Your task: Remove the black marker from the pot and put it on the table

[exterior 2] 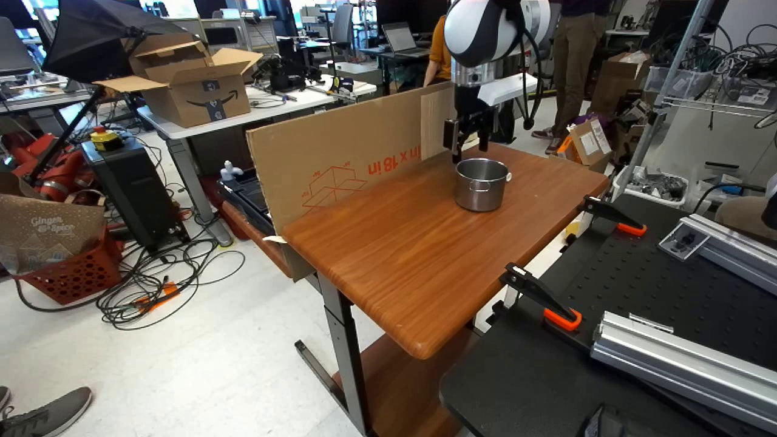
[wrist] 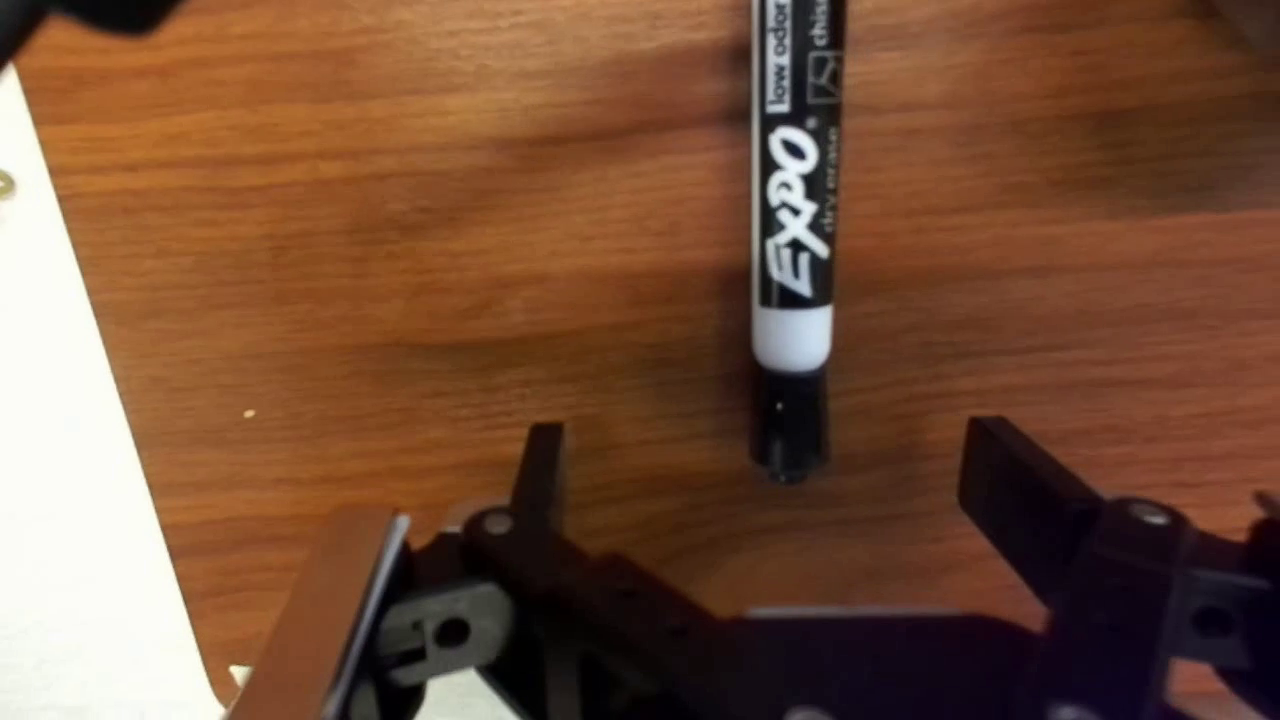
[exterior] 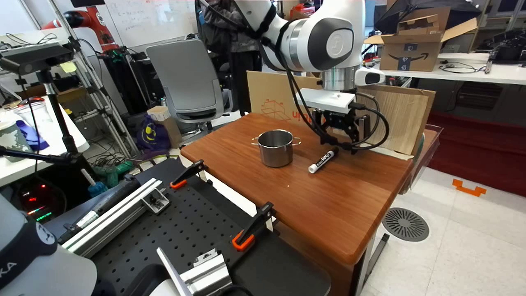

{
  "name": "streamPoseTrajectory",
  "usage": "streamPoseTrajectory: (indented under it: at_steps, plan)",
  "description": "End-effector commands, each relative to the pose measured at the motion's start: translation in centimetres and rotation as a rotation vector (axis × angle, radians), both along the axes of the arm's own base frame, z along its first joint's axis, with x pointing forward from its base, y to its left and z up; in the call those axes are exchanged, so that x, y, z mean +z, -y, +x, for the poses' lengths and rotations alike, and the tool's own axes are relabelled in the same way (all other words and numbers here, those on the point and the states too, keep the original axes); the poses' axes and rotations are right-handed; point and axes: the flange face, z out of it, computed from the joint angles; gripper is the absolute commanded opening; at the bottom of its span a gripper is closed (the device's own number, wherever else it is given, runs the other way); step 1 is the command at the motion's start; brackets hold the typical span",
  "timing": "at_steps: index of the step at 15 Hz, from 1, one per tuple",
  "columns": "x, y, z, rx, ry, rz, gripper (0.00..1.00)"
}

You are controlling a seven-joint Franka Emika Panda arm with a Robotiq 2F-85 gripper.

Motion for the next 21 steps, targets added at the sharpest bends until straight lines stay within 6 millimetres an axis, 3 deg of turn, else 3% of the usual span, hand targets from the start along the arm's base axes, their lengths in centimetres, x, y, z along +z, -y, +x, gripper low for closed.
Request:
streamPoseTrajectory:
  at_steps: [1, 6, 11, 12, 13, 21]
  plan:
    - [2.3, -0.1, -1.1, -0.009, -0.005, 0.022, 1.0]
    - [7.0, 0.3, -3.3, -0.029, 0.02, 0.02, 1.0]
    - [11.5, -0.5, -5.7, -0.026, 0.065, 0.019, 1.0]
    - [11.8, -0.7, -6.0, -0.019, 0.064, 0.019, 1.0]
    - [11.3, -0.3, -4.9, -0.02, 0.062, 0.013, 1.0]
    - [11.5, -0.6, -5.7, -0.017, 0.057, 0.016, 1.0]
